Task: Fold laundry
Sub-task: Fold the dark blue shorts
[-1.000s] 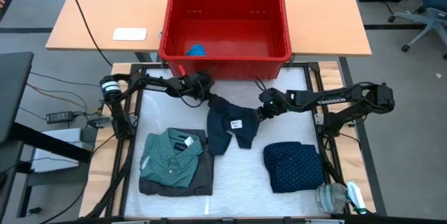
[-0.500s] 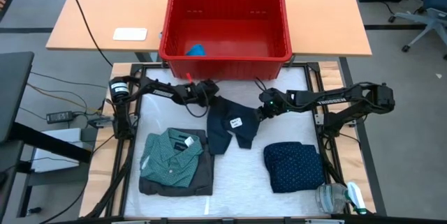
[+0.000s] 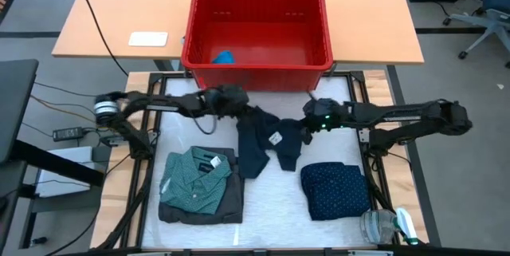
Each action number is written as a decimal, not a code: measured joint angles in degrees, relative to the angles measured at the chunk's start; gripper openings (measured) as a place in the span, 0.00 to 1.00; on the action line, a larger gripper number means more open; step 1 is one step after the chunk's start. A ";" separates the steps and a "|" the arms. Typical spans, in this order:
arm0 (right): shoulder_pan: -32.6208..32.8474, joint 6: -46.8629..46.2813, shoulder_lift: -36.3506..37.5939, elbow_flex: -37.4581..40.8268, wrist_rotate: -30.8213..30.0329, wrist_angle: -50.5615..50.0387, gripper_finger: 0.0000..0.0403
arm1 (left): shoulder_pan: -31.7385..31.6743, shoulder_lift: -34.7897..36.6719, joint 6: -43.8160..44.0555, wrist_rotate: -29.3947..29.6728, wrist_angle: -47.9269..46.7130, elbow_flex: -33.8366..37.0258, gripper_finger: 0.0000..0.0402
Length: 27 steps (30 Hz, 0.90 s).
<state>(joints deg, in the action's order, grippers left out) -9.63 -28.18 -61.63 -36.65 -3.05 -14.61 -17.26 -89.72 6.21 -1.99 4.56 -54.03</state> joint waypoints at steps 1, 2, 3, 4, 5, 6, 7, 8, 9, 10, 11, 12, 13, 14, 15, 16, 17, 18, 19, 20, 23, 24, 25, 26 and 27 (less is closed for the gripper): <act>0.40 1.53 2.03 -0.52 -0.71 -0.20 0.04 | 0.18 2.35 -2.32 0.33 -0.08 0.08 0.03; 0.84 3.25 4.03 -1.06 -0.96 -0.23 0.05 | 0.41 4.73 -4.86 0.47 0.40 0.08 0.03; 1.32 5.40 6.03 -1.72 -0.91 -0.22 0.05 | 0.57 7.22 -7.30 0.41 1.19 0.08 0.03; 1.82 8.13 7.82 -2.45 -0.57 -0.22 0.05 | 0.83 9.58 -9.37 0.36 1.47 0.04 0.03; 2.37 10.52 9.48 -3.30 -0.13 -0.18 0.05 | 1.05 11.80 -11.10 0.27 1.72 0.00 0.03; 2.93 12.75 11.08 -4.23 0.52 -0.03 0.05 | 1.29 13.60 -12.45 0.27 1.76 -0.05 0.03; 3.50 14.97 12.34 -5.17 1.67 -0.02 0.05 | 1.53 15.07 -13.70 0.36 1.68 -0.05 0.03; 4.06 17.25 13.44 -6.25 3.32 0.28 0.04 | 1.82 16.46 -14.85 0.44 1.49 -0.05 0.03; 4.64 19.38 14.35 -7.37 5.40 0.82 0.05 | 2.20 17.59 -16.02 0.16 1.34 -0.05 0.03; 5.36 21.50 14.93 -8.55 7.65 1.20 0.05 | 2.64 18.57 -17.38 -1.22 1.74 -0.04 0.02; 6.15 23.30 15.35 -9.87 9.82 1.68 0.05 | 3.15 19.58 -18.57 -3.24 2.44 -0.05 0.02; 7.04 24.84 15.48 -11.44 11.88 2.14 0.05 | 3.73 20.74 -19.42 -5.52 2.84 -0.03 0.02; 7.96 26.07 15.48 -13.05 13.28 2.17 0.05 | 4.43 21.57 -20.00 -7.44 3.47 -0.03 0.02; 8.97 26.92 15.48 -14.69 13.88 2.08 0.05 | 5.40 22.11 -20.41 -8.64 5.03 -0.05 0.02; 9.94 27.45 15.36 -16.05 13.90 1.89 0.05 | 6.30 22.74 -20.47 -8.73 6.19 -0.07 0.02; 10.86 28.09 15.15 -17.33 13.29 1.44 0.05 | 7.05 23.34 -20.60 -8.63 6.42 -0.07 0.03; 11.70 28.58 14.95 -18.37 11.97 0.76 0.05 | 7.79 23.74 -20.69 -7.88 6.93 -0.05 0.03; 12.32 29.34 14.81 -19.06 10.23 0.11 0.05 | 8.43 23.87 -20.87 -6.58 7.75 -0.05 0.03; 12.73 29.91 14.75 -19.41 8.45 -0.71 0.05 | 8.94 23.90 -20.93 -5.20 8.09 -0.07 0.03; 12.88 30.18 14.66 -19.48 6.76 -1.48 0.05 | 9.27 23.89 -20.75 -3.83 7.94 -0.07 0.04; 12.43 25.86 14.51 -19.52 1.91 -5.13 0.05 | 9.56 23.64 -15.23 -1.06 7.68 -0.05 0.04; 12.10 22.17 14.34 -19.52 1.45 -6.21 0.05 | 9.55 23.62 -11.41 -0.63 7.90 -0.05 0.04; 11.81 18.40 14.20 -19.52 1.59 -7.08 0.05 | 9.55 23.62 -7.27 -0.62 7.99 -0.05 0.04; 11.71 15.11 14.07 -19.52 2.14 -8.07 0.05 | 9.54 23.62 -3.11 -0.60 7.97 -0.05 0.04; 11.67 12.35 13.97 -19.52 2.92 -8.78 0.05 | 9.70 23.69 0.68 -0.58 7.90 -0.05 0.04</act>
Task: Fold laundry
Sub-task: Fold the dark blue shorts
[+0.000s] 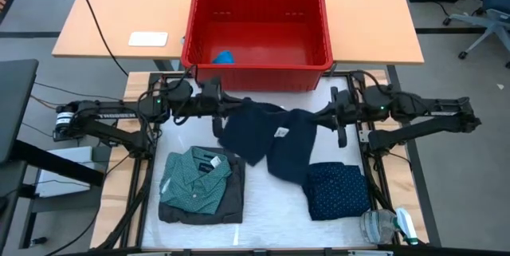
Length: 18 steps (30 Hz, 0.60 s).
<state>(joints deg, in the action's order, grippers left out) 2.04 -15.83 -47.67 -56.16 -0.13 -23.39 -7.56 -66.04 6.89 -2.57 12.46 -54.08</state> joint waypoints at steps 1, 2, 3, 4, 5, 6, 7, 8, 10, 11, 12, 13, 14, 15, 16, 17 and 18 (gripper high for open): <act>0.18 -2.16 -0.05 0.00 0.96 -0.33 0.05 | 0.27 0.12 3.46 0.01 -0.15 0.00 0.04; 0.44 -3.75 -0.10 0.00 2.05 -0.48 0.05 | 0.67 0.32 5.61 0.05 -0.39 -0.06 0.04; 0.65 -5.06 -0.12 0.00 3.00 -0.38 0.05 | 1.19 0.41 7.01 0.02 -1.21 -0.57 0.04; 0.85 -6.20 -0.12 0.00 3.77 -0.15 0.05 | 1.82 0.41 7.63 -0.02 -1.55 -1.32 0.04; 0.94 -7.04 -0.04 0.00 4.60 0.12 0.05 | 2.44 0.41 8.03 -0.01 -2.05 -2.10 0.04; 0.93 -7.82 0.02 0.00 5.31 0.11 0.05 | 3.02 0.41 8.11 0.05 -2.80 -2.74 0.04; 0.84 -8.37 0.08 0.00 5.86 -0.33 0.05 | 3.50 0.41 8.11 0.45 -3.39 -3.39 0.04; 0.52 -8.49 0.10 0.00 6.02 -1.39 0.05 | 3.96 0.11 8.06 1.39 -3.94 -3.99 0.04; -0.75 -8.21 0.07 0.00 5.65 -4.87 0.05 | 4.58 -0.62 8.15 4.32 -5.32 -4.60 0.04; -1.74 -7.93 -0.03 0.00 4.98 -7.33 0.05 | 4.66 -1.26 8.80 6.03 -5.87 -4.61 0.04; -3.05 -7.73 -0.18 0.00 4.53 -9.63 0.05 | 4.64 -2.05 10.01 7.39 -5.91 -4.61 0.04; -4.57 -7.61 -0.31 0.00 4.37 -11.69 0.05 | 4.60 -3.02 11.65 8.36 -5.95 -4.61 0.04; -6.23 -7.61 -0.37 0.00 4.26 -13.55 0.05 | 4.58 -4.24 13.30 8.98 -6.00 -4.61 0.04; -7.90 -7.86 -0.38 0.00 4.18 -15.02 0.05 | 4.58 -5.42 15.06 9.01 -5.84 -4.61 0.04; -9.52 -8.42 -0.35 0.00 4.18 -16.00 0.05 | 4.58 -6.48 16.92 9.01 -5.86 -4.61 0.04; -11.02 -8.99 -0.31 0.00 4.20 -16.50 0.05 | 4.73 -7.48 18.96 8.97 -5.90 -4.61 0.04; -12.46 -9.74 -0.19 -0.02 4.35 -16.98 0.05 | 5.06 -8.35 20.94 8.97 -5.61 -4.61 0.04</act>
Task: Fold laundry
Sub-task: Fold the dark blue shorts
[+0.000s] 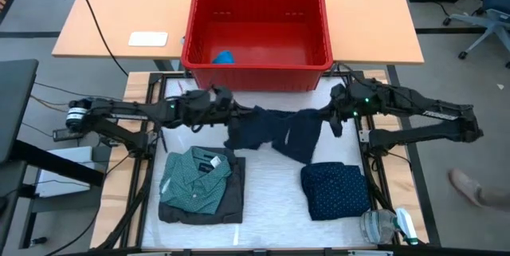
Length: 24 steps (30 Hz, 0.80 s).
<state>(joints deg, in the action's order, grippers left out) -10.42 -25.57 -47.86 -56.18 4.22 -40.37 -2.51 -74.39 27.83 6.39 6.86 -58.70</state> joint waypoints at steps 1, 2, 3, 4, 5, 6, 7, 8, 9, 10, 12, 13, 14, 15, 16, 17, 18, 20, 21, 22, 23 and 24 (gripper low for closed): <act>-1.30 -0.66 0.10 -0.26 0.82 -0.95 0.05 | 0.33 -0.66 1.84 -0.01 0.30 -0.16 0.04; -2.43 -1.25 0.13 -0.83 2.22 -1.82 0.05 | 0.73 -1.14 3.12 -0.02 0.26 -0.76 0.04; -3.37 -1.48 0.13 -1.81 4.18 -2.15 0.05 | 1.18 -1.42 3.89 -0.03 0.41 -1.69 0.04; -4.12 -1.74 0.15 -3.01 6.24 -2.30 0.05 | 1.58 -1.53 4.25 -0.03 0.67 -2.77 0.04; -4.68 -2.15 0.20 -4.36 8.26 -2.46 0.05 | 1.88 -1.53 4.39 -0.04 0.88 -4.13 0.04; -5.15 -2.36 0.18 -5.66 10.04 -2.62 0.05 | 2.10 -1.50 4.36 -0.04 1.13 -5.51 0.04; -5.52 -2.35 0.02 -7.01 11.15 -2.74 0.05 | 2.17 -1.42 4.18 -0.11 1.06 -6.88 0.04; -5.93 -2.04 -0.26 -8.30 11.56 -2.97 0.05 | 2.17 -1.36 4.09 -0.10 0.05 -8.15 0.04; -6.55 -1.28 -0.67 -9.13 11.53 -3.35 0.04 | 2.04 -1.36 4.06 0.22 -1.61 -9.39 0.04; -7.50 -0.20 -1.12 -9.48 11.17 -4.20 0.04 | 1.72 -1.36 4.03 1.38 -4.07 -10.45 0.04; -10.25 2.04 -2.71 -9.37 10.72 -6.59 0.04 | 1.02 -1.31 4.05 5.15 -10.94 -10.90 0.04; -11.97 2.96 -4.03 -8.91 10.99 -7.85 0.04 | 0.54 -1.55 4.35 6.80 -14.13 -10.49 0.04; -13.75 3.67 -5.60 -8.05 11.78 -9.49 0.04 | -0.06 -2.14 5.37 7.96 -17.12 -9.99 0.04; -15.29 4.61 -7.27 -7.09 12.47 -11.11 0.04 | -0.85 -2.69 6.78 8.40 -20.21 -9.37 0.04; -16.72 5.35 -9.23 -5.92 12.28 -11.73 0.04 | -1.69 -3.60 8.41 8.51 -23.37 -8.67 0.05; -17.78 5.88 -11.05 -4.70 10.56 -11.49 0.04 | -2.49 -4.81 9.58 8.58 -25.05 -8.07 0.05; -18.61 6.43 -12.59 -3.48 7.89 -10.51 0.04 | -3.47 -6.01 9.87 8.85 -25.42 -7.53 0.05; -20.31 7.96 -16.11 -1.13 2.12 -7.02 0.05 | -5.82 -8.62 8.57 9.91 -24.92 -5.83 0.05; -21.07 9.11 -18.20 0.10 -0.04 -4.37 0.07 | -7.20 -10.42 7.77 10.32 -23.96 -5.34 0.05; -21.88 10.15 -20.37 1.08 -1.26 -2.44 0.08 | -8.59 -12.45 6.80 10.47 -22.87 -4.99 0.05; -22.52 10.60 -22.54 1.76 -1.70 -1.04 0.10 | -9.95 -14.47 5.76 10.47 -21.72 -4.73 0.05; -22.99 10.67 -24.51 1.81 -2.06 0.89 0.12 | -11.23 -16.44 4.79 10.46 -20.88 -4.66 0.05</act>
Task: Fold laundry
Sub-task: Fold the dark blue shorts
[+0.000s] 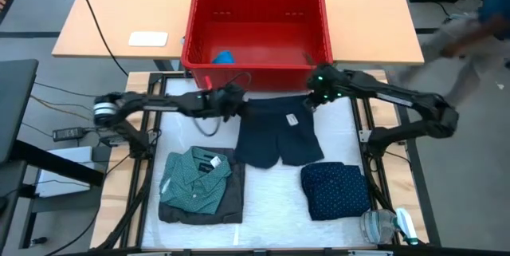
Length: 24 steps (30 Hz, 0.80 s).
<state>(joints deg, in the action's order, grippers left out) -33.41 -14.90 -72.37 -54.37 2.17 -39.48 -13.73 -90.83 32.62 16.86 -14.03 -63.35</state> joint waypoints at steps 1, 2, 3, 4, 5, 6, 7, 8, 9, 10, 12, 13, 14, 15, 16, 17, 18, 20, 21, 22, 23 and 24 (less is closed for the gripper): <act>-0.48 0.22 -1.90 -0.13 -0.10 1.81 0.15 | -1.11 -2.07 -0.64 0.03 1.16 0.00 0.05; -0.85 0.57 -3.70 -0.20 -0.15 2.67 0.17 | -2.19 -3.73 -0.59 0.00 2.57 0.00 0.05; -1.02 0.88 -5.35 -0.13 -0.23 3.15 0.20 | -3.17 -5.26 -0.10 -0.09 3.01 -0.02 0.05; -1.10 0.92 -6.78 -0.04 -0.23 3.93 0.23 | -3.99 -6.81 0.60 -0.23 2.94 0.00 0.06; -1.19 0.58 -7.84 -0.04 -0.25 4.78 0.26 | -4.74 -7.95 1.28 -0.65 2.87 -0.01 0.07; -1.29 0.08 -8.40 -0.04 -0.25 5.37 0.28 | -5.45 -8.85 2.38 -1.51 1.96 0.00 0.08; -1.33 -0.71 -8.62 -0.05 -0.23 5.59 0.31 | -6.02 -9.41 3.19 -2.23 0.53 0.02 0.10; -1.33 -1.64 -8.63 -0.07 -0.17 5.61 0.34 | -6.54 -9.48 3.83 -3.93 -0.85 0.02 0.11; -1.33 -2.13 -8.51 -0.07 0.02 5.50 0.35 | -6.94 -9.46 4.09 -5.62 -2.29 0.02 0.13; -1.33 -2.25 -8.22 -0.07 0.39 5.27 0.37 | -7.18 -9.16 4.11 -6.94 -3.89 0.02 0.15; -1.26 -2.44 -6.84 -0.07 0.23 5.38 0.38 | -7.28 -8.12 4.04 -7.88 -7.28 0.04 0.19; -1.26 -2.47 -6.06 -0.07 -0.67 5.59 0.38 | -7.16 -7.38 3.86 -7.95 -7.75 0.04 0.20; -1.28 -2.43 -5.32 -0.09 -2.33 6.00 0.38 | -7.06 -6.44 3.08 -7.99 -7.62 0.04 0.22; -1.49 -2.12 -4.68 -0.09 -4.53 6.74 0.38 | -7.06 -5.63 1.71 -8.03 -7.47 0.04 0.23; -1.91 -1.53 -4.11 -0.09 -6.35 7.68 0.37 | -7.19 -4.79 0.23 -8.07 -6.69 0.04 0.24; -2.69 -0.88 -3.60 -0.09 -8.10 9.23 0.37 | -7.50 -4.05 -0.91 -8.17 -5.60 0.03 0.25; -3.79 0.06 -3.42 -0.15 -8.52 11.23 0.36 | -7.93 -3.53 -1.71 -8.19 -4.71 0.02 0.26; -6.66 3.01 -3.89 -0.07 -7.64 14.36 0.35 | -9.39 -2.44 -2.15 -8.08 -3.02 0.02 0.26; -8.17 4.17 -4.50 -0.08 -6.08 15.71 0.34 | -10.15 -1.90 -2.09 -7.89 -2.80 0.02 0.26; -9.81 4.97 -5.21 -0.39 -4.15 16.22 0.34 | -11.01 -1.30 -2.01 -7.84 -2.58 0.01 0.26; -11.50 5.19 -6.05 -1.13 -2.16 16.63 0.33 | -11.85 -0.70 -2.01 -7.76 -2.73 0.00 0.26; -12.84 5.32 -6.90 -1.86 0.00 17.00 0.33 | -12.52 -0.09 -2.24 -7.77 -3.63 0.00 0.26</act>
<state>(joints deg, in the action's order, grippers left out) -46.26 -9.58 -79.27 -56.23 2.17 -22.48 -26.25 -90.92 30.38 9.08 -17.65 -63.35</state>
